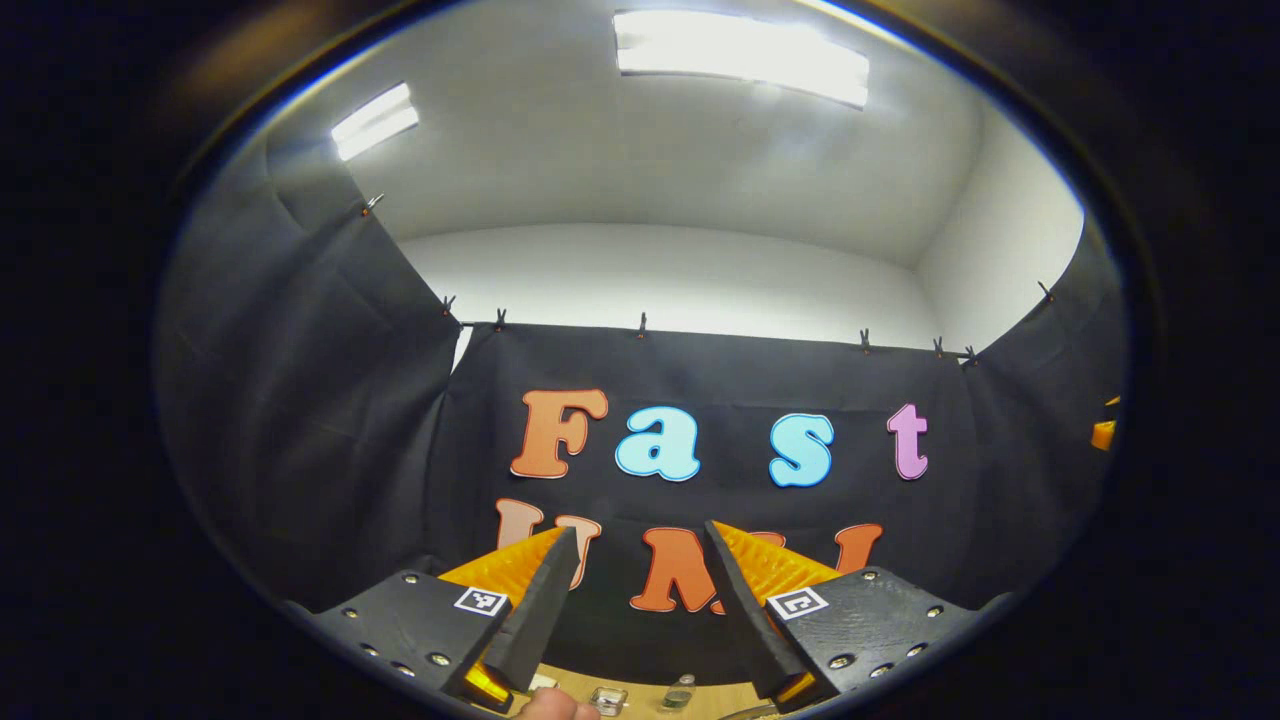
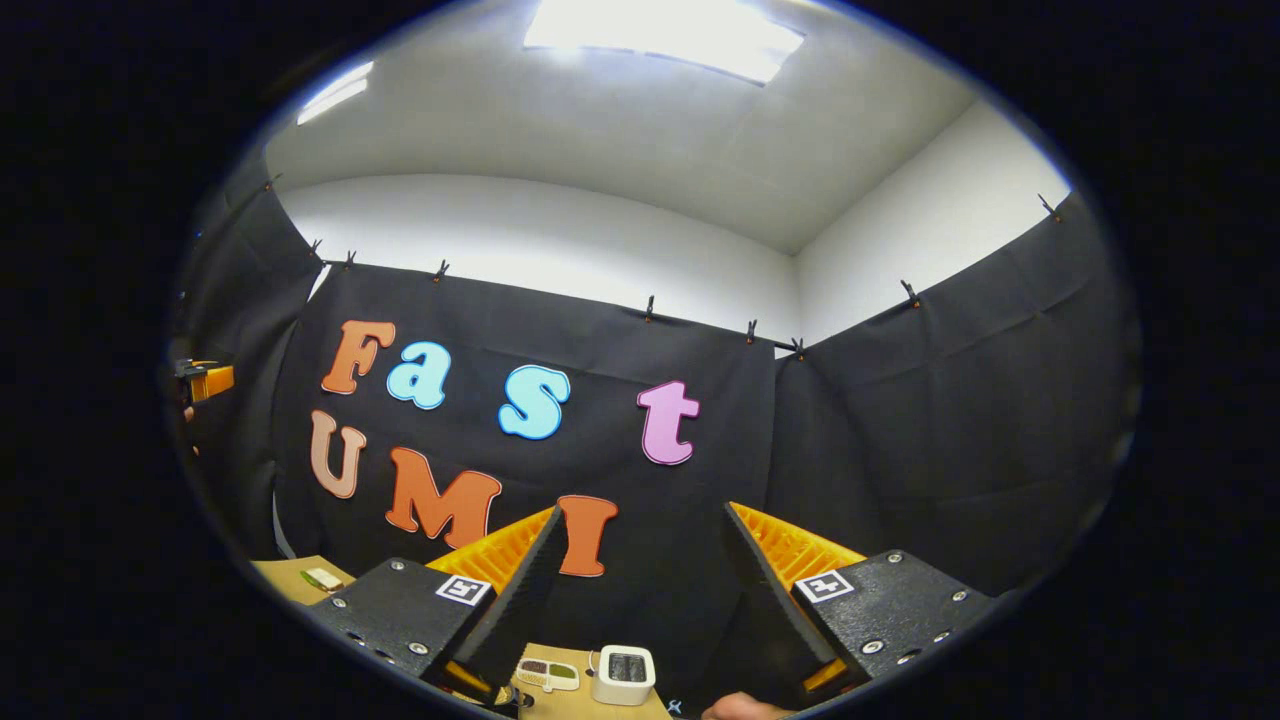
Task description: First push the handle of the pot to place it horizontally, then grasp the pot with both hands and set it on the induction cooktop.
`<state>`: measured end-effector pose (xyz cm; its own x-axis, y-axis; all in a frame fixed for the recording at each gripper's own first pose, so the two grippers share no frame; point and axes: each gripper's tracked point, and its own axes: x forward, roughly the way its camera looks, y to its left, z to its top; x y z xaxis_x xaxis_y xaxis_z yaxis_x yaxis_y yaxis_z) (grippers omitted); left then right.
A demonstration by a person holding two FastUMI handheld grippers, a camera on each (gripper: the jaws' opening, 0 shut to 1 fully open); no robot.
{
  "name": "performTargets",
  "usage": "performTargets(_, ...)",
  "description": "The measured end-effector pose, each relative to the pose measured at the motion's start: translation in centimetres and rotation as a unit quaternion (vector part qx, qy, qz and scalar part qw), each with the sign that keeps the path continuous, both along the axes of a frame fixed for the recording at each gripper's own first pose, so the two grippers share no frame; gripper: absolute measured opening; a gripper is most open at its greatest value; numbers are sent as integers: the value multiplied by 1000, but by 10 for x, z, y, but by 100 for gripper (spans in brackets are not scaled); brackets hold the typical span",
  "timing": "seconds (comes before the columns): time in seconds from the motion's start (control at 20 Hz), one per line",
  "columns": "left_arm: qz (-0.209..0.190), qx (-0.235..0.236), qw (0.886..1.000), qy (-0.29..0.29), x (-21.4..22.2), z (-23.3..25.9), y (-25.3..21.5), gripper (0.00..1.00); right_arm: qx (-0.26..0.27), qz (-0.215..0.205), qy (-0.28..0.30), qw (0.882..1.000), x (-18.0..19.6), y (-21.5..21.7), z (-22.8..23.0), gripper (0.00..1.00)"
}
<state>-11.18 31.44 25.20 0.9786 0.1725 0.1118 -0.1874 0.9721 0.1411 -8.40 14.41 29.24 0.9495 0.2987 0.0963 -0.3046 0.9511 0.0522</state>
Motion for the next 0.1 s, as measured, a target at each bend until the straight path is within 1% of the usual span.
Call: performTargets(0.1, 2, 10, 1000, -11, -3, 7, 4, 77, -1, -17, -8, 1000, -5, -6, 6, 95)
